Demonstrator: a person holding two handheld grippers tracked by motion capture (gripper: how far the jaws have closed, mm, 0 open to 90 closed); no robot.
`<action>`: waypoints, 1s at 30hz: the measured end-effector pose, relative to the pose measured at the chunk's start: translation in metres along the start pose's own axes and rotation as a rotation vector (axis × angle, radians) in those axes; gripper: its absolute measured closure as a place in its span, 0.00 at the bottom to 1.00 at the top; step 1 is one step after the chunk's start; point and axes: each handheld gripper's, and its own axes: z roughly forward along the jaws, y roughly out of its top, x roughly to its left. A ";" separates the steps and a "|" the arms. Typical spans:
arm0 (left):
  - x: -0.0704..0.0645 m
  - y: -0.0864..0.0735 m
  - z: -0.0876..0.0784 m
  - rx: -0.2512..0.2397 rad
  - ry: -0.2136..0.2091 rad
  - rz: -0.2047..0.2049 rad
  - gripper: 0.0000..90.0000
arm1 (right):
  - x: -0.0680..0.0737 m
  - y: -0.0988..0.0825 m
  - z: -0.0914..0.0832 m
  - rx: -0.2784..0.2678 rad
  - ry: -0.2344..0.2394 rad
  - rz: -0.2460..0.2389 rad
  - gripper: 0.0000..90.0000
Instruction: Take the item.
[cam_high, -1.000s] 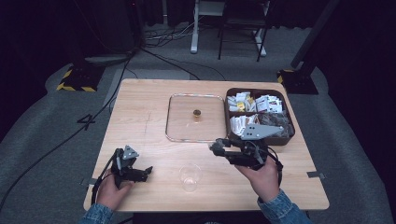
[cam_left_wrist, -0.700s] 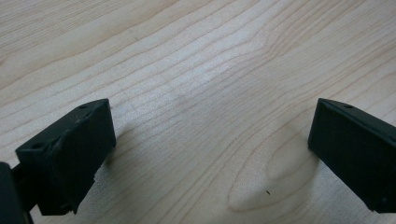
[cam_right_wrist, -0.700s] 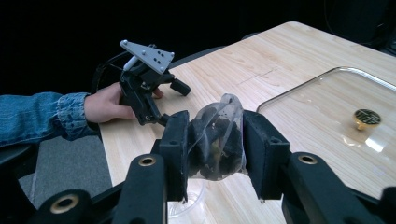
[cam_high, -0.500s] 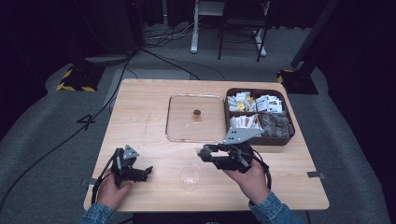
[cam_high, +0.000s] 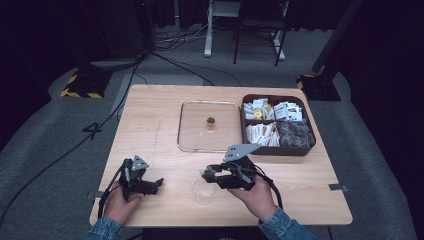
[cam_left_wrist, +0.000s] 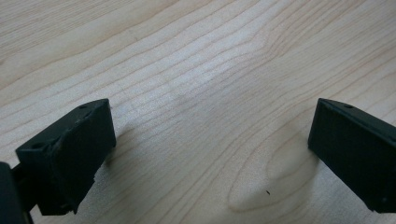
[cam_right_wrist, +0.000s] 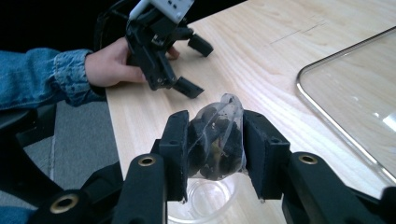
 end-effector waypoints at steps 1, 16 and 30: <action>0.000 0.000 0.000 0.000 0.000 -0.001 0.01 | 0.001 0.000 0.001 0.006 0.005 0.001 0.70; 0.000 0.000 0.000 0.000 0.000 0.000 0.01 | 0.004 -0.009 0.019 0.106 0.056 0.018 0.70; 0.000 0.000 0.000 -0.001 -0.001 0.000 0.01 | 0.006 -0.008 0.019 0.099 0.069 0.015 0.55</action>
